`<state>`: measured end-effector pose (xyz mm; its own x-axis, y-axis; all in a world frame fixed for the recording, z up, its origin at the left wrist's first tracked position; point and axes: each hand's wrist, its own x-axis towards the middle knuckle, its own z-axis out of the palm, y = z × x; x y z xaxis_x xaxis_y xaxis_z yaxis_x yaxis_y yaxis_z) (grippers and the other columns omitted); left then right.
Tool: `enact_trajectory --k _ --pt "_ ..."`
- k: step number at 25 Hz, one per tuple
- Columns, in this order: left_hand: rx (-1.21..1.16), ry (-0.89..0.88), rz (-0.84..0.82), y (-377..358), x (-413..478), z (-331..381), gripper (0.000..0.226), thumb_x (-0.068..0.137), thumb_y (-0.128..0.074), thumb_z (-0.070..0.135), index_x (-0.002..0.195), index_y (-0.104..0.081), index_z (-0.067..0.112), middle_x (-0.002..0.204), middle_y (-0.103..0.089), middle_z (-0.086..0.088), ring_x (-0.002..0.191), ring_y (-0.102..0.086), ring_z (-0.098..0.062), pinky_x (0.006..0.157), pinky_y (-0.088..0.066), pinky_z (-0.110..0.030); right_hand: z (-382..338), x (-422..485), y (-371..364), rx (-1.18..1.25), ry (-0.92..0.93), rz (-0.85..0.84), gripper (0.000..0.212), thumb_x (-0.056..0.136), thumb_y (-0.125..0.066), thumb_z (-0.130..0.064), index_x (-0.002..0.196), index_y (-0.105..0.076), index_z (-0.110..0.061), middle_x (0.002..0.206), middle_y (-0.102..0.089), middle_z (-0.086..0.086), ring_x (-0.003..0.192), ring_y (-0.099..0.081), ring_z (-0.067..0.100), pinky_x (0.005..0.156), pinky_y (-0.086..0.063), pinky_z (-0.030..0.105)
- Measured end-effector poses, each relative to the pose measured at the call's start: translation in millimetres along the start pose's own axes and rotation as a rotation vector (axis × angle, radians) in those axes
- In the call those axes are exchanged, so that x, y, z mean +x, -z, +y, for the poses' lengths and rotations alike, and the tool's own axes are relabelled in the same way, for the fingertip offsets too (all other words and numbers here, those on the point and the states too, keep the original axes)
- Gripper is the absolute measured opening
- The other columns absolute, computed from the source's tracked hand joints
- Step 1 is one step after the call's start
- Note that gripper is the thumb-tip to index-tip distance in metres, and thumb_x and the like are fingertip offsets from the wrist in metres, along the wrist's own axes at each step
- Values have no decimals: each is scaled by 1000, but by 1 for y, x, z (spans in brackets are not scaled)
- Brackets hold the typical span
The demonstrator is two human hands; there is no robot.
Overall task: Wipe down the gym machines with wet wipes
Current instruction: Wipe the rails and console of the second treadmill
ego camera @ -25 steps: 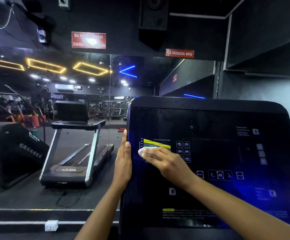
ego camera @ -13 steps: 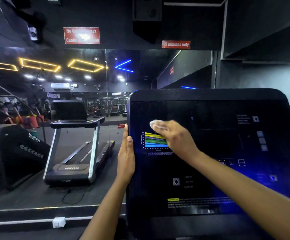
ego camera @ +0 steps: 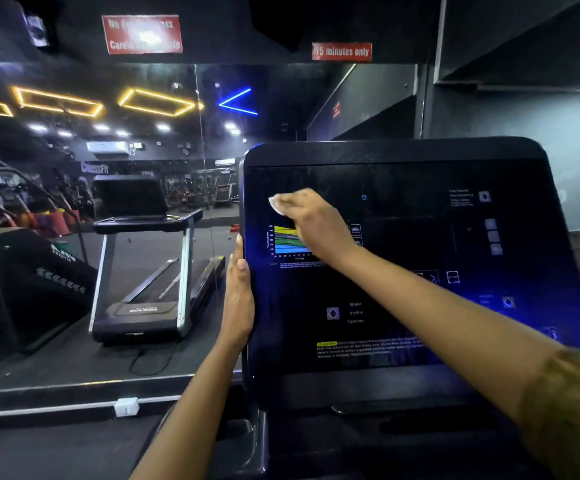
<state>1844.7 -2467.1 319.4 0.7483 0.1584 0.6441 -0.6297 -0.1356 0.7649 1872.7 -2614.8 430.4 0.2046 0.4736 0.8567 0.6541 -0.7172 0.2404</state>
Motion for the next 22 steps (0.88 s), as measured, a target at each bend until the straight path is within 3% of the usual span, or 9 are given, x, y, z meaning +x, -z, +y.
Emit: enact_trajectory --k 2,4,7,9,12,14,18,22 --pt "-33 -3 -15 1 -11 -2 83 79 -23 84 147 -20 36 145 -23 36 134 -19 18 107 -19 -7 -8 10 -10 -20 19 -34 38 80 -52 7 114 -64 -2 113 -66 6 91 -61 28 50 -56 39" --pt "-95 17 -37 1 -19 -2 89 76 -27 85 147 -17 32 136 -28 44 127 -26 24 97 -24 2 -24 -10 -16 -33 102 -25 37 84 -43 -1 114 -64 -3 115 -65 4 85 -58 25 47 -54 35" --pt "-189 49 -36 -2 -25 -7 84 78 -29 79 145 -13 30 128 -40 44 122 -36 22 93 -30 1 -51 -69 -20 -26 240 -65 38 85 -42 -8 115 -65 -6 118 -64 2 87 -60 19 58 -55 27" --pt "-227 45 -30 -2 -28 -6 80 78 -26 74 145 -14 31 134 -39 39 123 -37 20 94 -31 -1 -69 -108 -23 21 285 -104 31 88 -47 -8 112 -66 -5 119 -64 3 93 -60 18 71 -54 25" --pt "-220 56 -40 1 -28 -14 82 76 -32 83 146 -24 39 149 -31 24 134 -34 4 106 -31 -15 -82 -149 -20 46 323 -161 26 91 -48 -11 103 -70 -8 115 -66 1 89 -60 16 66 -52 24" --pt "-180 93 -40 1 -27 -15 89 76 -32 85 149 -22 34 142 -35 35 133 -33 9 105 -30 -13 -82 -157 -13 66 342 -186 29 91 -45 -11 107 -69 -9 114 -66 -1 88 -62 16 64 -53 25" --pt "-121 31 -31 -3 -31 -12 80 87 -25 64 150 -10 17 130 -34 49 123 -29 26 95 -27 1 -45 -104 3 116 135 -64 37 87 -41 -3 113 -67 -8 112 -67 1 92 -63 23 67 -57 31" --pt "-64 -1 10 -3 -34 -12 75 88 -23 65 150 -13 23 136 -23 43 121 -24 30 94 -24 5 -29 -74 -1 43 -4 -44 35 88 -41 -5 111 -67 -5 109 -68 4 95 -63 24 65 -57 35"
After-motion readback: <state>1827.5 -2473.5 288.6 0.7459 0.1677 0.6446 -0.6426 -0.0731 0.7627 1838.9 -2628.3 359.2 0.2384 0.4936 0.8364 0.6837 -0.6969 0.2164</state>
